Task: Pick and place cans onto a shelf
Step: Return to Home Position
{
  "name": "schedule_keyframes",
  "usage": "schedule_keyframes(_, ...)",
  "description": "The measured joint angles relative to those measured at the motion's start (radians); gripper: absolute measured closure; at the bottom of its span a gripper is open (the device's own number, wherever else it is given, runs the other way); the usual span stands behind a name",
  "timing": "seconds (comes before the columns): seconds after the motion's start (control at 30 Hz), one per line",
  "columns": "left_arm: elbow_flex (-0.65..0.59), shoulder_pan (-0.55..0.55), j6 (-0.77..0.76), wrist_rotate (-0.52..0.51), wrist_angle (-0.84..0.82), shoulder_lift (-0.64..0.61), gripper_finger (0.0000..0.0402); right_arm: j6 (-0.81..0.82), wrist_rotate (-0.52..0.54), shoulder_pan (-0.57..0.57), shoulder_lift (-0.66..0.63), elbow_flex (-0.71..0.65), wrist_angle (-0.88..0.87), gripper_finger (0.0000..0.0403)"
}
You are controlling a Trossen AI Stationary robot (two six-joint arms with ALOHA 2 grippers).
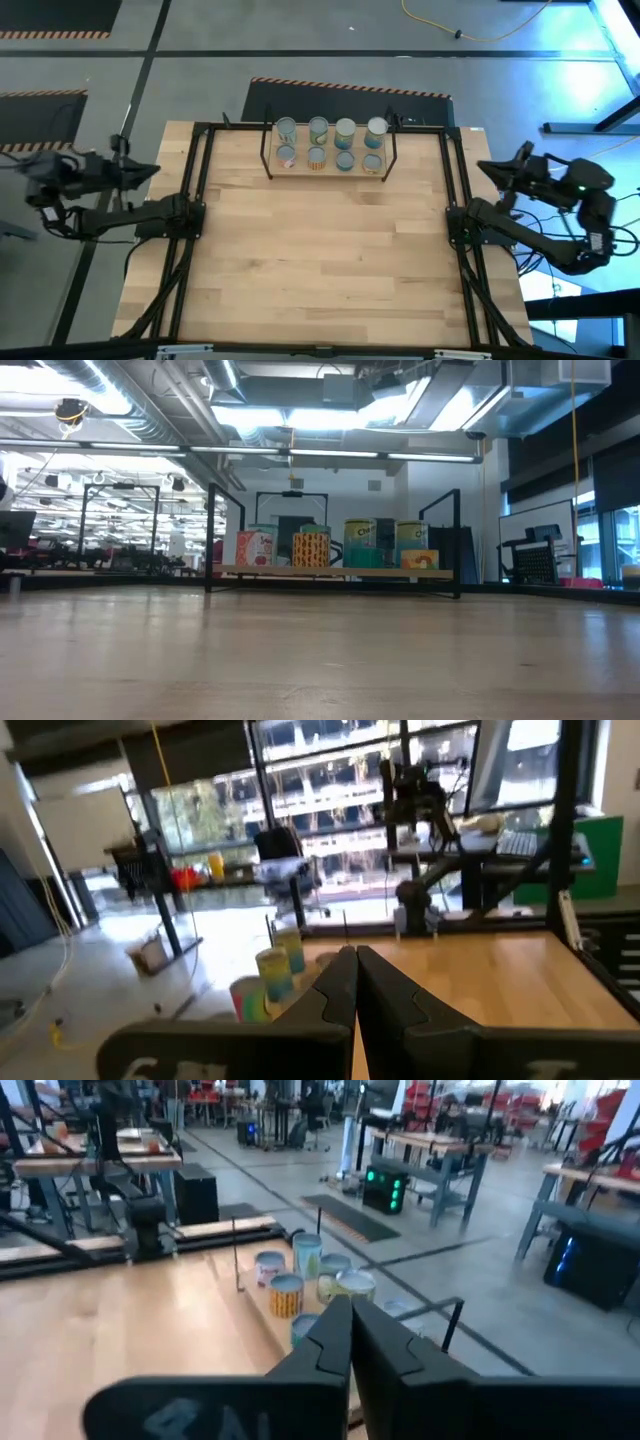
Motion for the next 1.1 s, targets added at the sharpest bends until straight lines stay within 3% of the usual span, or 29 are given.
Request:
schedule_keyframes(0.23,-0.148,0.0,-0.028,0.004,0.122,0.001,0.0401,-0.054,-0.004,0.0,0.0,-0.165,0.222,0.0397)
schedule_keyframes(0.53,-0.347,0.0,-0.027,0.056,0.359,0.001,0.0401,-0.055,-0.135,0.0,0.0,-0.422,0.539,0.0399)
schedule_keyframes(0.7,-0.459,0.0,-0.01,0.074,0.481,0.001,0.0401,-0.048,-0.14,0.0,0.0,-0.56,0.694,0.0398)
schedule_keyframes(1.1,-0.746,-0.001,-0.048,0.096,0.782,0.002,0.0401,-0.052,-0.142,0.0,0.0,-0.816,0.918,0.039)
